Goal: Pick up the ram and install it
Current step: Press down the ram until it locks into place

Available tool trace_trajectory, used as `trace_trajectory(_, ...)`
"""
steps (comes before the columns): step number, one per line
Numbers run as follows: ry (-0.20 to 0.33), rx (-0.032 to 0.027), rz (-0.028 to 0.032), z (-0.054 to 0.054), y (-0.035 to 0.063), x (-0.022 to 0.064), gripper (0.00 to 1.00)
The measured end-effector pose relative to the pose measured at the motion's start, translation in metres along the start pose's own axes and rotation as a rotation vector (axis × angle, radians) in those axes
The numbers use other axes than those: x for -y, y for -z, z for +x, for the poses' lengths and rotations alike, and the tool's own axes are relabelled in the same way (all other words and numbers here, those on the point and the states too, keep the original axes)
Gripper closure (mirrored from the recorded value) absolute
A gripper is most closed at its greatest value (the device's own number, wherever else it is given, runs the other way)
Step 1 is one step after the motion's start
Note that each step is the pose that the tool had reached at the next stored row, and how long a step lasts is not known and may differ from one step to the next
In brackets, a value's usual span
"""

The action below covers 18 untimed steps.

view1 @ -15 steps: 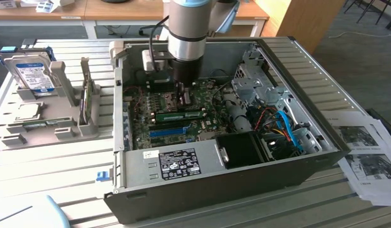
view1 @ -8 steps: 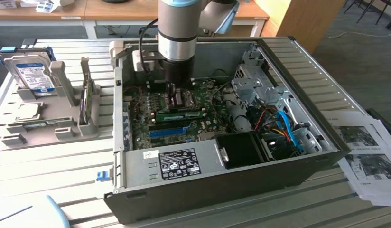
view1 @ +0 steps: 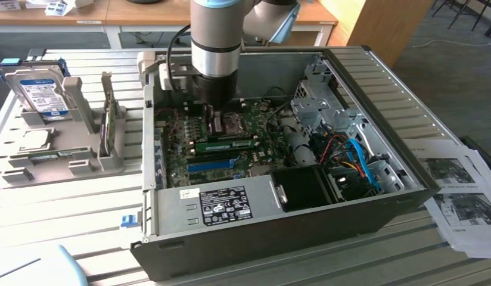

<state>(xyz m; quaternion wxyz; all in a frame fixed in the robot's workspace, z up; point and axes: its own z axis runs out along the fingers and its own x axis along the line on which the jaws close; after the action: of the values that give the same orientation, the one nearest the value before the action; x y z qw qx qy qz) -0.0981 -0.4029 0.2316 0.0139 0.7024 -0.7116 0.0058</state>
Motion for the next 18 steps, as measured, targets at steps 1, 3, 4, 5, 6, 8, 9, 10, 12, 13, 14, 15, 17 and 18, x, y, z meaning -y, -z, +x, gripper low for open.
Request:
trace_trajectory(1,0.0,0.0001,0.0,0.0,0.0,0.0,0.91)
trace_trajectory(3,0.0,0.0,0.0,0.0,0.0,-0.0001,0.91)
trace_trajectory(4,0.0,0.0,0.0,0.0001,0.0,-0.0001,0.91)
trace_trajectory(5,0.0,-0.0001,0.0,0.0001,-0.0001,-0.0001,0.91)
trace_trajectory(6,0.0,0.0,0.0,0.0001,-0.0004,-0.0002,0.91)
trace_trajectory(8,0.0,0.0,0.0,0.0,-0.0015,-0.0001,0.91)
trace_trajectory(9,0.0,-0.0001,0.0,0.0,-0.0021,-0.0001,0.91)
trace_trajectory(10,0.0,0.0,0.0,0.0,-0.0026,-0.0001,0.91)
trace_trajectory(12,0.0,-0.0002,-0.0001,0.0,-0.0029,-0.0001,0.91)
trace_trajectory(13,0.0,-0.0003,-0.0001,0.0,-0.0029,-0.0001,0.91)
trace_trajectory(14,0.0,-0.0002,-0.0001,0.0,-0.0029,-0.0001,0.91)
trace_trajectory(15,0.0,-0.0001,-0.0001,0.0,-0.003,-0.0001,0.91)
trace_trajectory(17,0.0,0.0002,0.0001,-0.0001,-0.0034,-0.0001,0.91)
trace_trajectory(18,0.0,0.0001,0.0,-0.0001,-0.0038,-0.0001,0.91)
